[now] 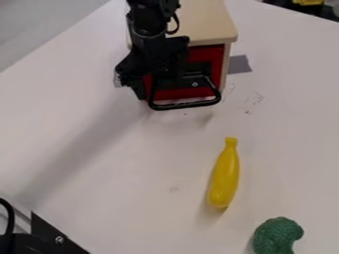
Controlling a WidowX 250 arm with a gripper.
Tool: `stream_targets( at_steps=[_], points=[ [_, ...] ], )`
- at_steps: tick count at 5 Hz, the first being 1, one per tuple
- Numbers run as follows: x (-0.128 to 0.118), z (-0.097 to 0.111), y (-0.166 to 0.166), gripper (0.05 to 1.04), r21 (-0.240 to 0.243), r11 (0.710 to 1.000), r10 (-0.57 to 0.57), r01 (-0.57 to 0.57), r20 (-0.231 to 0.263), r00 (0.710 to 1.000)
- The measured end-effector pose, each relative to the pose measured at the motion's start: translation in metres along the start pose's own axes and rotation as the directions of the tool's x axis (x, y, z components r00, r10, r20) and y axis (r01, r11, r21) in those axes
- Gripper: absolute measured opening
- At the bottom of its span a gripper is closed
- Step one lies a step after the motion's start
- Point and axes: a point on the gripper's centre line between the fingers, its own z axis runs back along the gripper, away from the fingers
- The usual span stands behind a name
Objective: Close the drawer
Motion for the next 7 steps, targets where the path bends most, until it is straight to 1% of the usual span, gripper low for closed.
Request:
stream_targets(
  at_steps=[1, 2, 3, 4, 5, 6, 7],
  points=[
    [-0.005, 0.000, -0.001, 1.000, -0.003, 1.000, -0.016, 0.016, -0.029, 0.999],
    [-0.019, 0.001, 0.004, 1.000, 0.043, 0.996, -0.069, 0.073, -0.092, 0.993],
    [-0.037, 0.012, 0.000, 1.001, 0.045, 0.991, -0.120, 0.128, -0.153, 0.981],
    [-0.044, 0.036, -0.004, 1.001, 0.025, 0.989, -0.139, 0.144, -0.161, 0.977],
    [-0.055, 0.059, -0.005, 1.000, 0.001, 0.986, -0.164, 0.167, -0.185, 0.969],
    [-0.071, 0.075, -0.005, 1.001, 0.000, 0.971, -0.234, 0.239, -0.185, 0.954],
    [-0.086, 0.082, -0.003, 1.001, 0.011, 0.960, -0.271, 0.278, -0.188, 0.944]
  ],
)
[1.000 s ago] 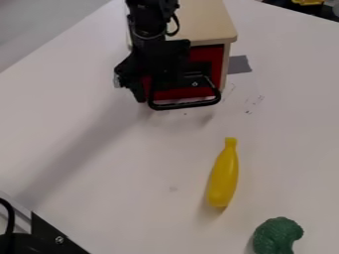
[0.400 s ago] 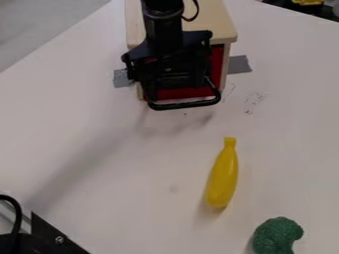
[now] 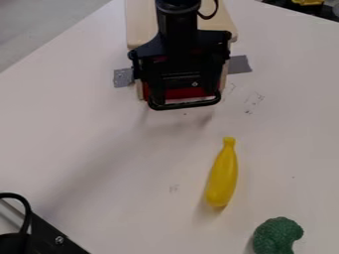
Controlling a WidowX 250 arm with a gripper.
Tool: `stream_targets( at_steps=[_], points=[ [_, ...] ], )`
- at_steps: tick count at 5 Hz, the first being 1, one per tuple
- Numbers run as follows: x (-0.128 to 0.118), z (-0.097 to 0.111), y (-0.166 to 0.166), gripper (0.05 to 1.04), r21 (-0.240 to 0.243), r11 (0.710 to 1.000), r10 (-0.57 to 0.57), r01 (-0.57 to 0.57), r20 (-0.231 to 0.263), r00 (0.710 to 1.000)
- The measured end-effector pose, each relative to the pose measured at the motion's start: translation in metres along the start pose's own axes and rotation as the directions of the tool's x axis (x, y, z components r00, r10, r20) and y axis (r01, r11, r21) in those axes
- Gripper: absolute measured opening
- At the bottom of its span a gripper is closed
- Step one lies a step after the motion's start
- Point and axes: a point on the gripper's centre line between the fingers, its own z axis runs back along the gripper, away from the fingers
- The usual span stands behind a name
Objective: Close the drawer
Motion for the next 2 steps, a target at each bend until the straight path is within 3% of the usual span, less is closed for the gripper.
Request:
stream_targets(
  at_steps=[2],
  points=[
    [-0.0185, 0.0045, 0.0011, 1.000, 0.024, 0.999, -0.021, 0.022, -0.039, 0.999]
  ],
)
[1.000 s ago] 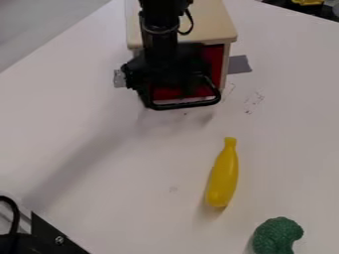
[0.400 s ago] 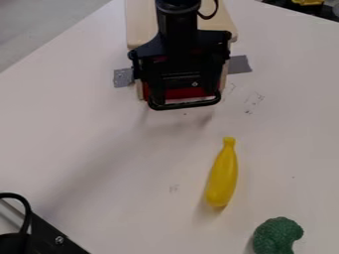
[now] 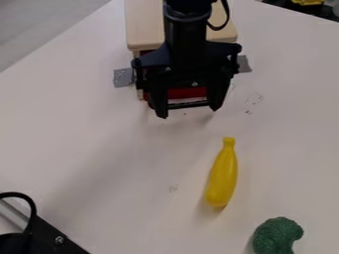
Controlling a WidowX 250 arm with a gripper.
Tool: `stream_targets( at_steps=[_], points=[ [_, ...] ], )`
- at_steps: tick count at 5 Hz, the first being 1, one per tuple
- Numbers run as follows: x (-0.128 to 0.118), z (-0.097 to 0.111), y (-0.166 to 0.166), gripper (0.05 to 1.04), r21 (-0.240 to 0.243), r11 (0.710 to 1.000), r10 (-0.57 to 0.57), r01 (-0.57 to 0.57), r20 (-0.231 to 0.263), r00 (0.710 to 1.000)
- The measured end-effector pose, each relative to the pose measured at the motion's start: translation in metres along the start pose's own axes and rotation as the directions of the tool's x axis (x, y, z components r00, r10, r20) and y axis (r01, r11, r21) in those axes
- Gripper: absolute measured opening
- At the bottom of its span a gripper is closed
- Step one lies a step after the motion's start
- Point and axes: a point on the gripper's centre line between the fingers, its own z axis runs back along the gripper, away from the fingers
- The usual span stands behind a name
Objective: Close the drawer
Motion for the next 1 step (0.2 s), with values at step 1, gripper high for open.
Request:
stream_targets(
  at_steps=[1],
  points=[
    [0.0000, 0.0000, 0.0000, 1.000, 0.000, 1.000, 0.002, -0.002, 0.000, 1.000]
  ],
)
